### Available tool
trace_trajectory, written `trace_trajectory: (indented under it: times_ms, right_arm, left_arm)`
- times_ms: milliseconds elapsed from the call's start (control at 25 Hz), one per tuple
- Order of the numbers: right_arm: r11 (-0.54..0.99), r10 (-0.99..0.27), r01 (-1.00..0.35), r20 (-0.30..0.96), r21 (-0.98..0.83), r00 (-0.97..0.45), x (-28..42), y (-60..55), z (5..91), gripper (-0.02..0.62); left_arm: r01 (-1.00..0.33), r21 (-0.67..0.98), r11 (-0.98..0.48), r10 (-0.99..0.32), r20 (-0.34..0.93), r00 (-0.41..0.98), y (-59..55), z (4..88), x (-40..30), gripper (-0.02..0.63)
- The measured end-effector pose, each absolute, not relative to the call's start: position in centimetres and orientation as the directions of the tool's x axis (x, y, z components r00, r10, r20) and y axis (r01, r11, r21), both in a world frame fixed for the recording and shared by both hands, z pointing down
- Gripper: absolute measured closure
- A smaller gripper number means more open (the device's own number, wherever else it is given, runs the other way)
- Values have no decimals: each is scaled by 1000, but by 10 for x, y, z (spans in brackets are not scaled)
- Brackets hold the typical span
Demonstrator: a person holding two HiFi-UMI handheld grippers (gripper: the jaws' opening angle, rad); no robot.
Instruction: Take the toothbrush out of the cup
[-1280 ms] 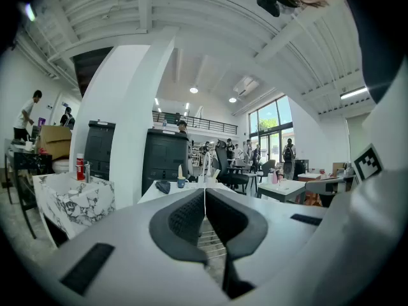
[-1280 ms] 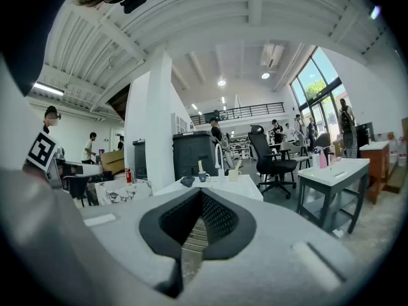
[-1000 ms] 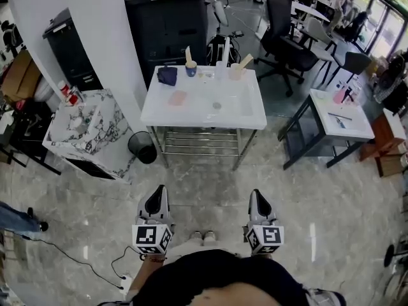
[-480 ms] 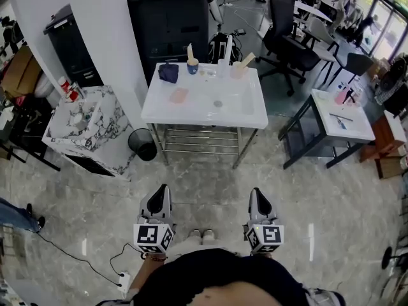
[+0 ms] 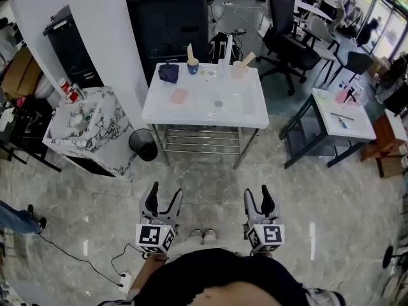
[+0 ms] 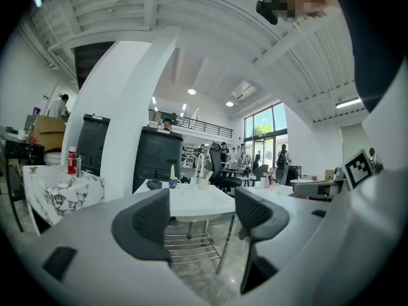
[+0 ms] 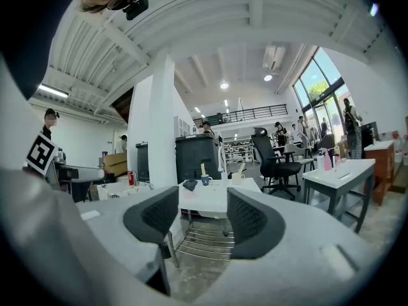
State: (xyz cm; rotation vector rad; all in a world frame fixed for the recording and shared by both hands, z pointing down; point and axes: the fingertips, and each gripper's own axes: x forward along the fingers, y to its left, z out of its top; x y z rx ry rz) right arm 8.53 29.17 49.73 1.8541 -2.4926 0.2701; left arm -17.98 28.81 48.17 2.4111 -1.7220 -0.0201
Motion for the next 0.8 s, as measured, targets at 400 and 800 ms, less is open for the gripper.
trace_trajectory:
  times_ms: [400,800]
  right_arm:
    - [224,-967,-965,91,-137,-238,88,278,494,94]
    - [231,-966,-964,88,-135,-244,104,264,497,61]
  left_arm:
    - [-923,122,-365,-926,57,374,285,479,-161,54]
    - [-938,118,-326,-938,84,336,271,486,-164,32]
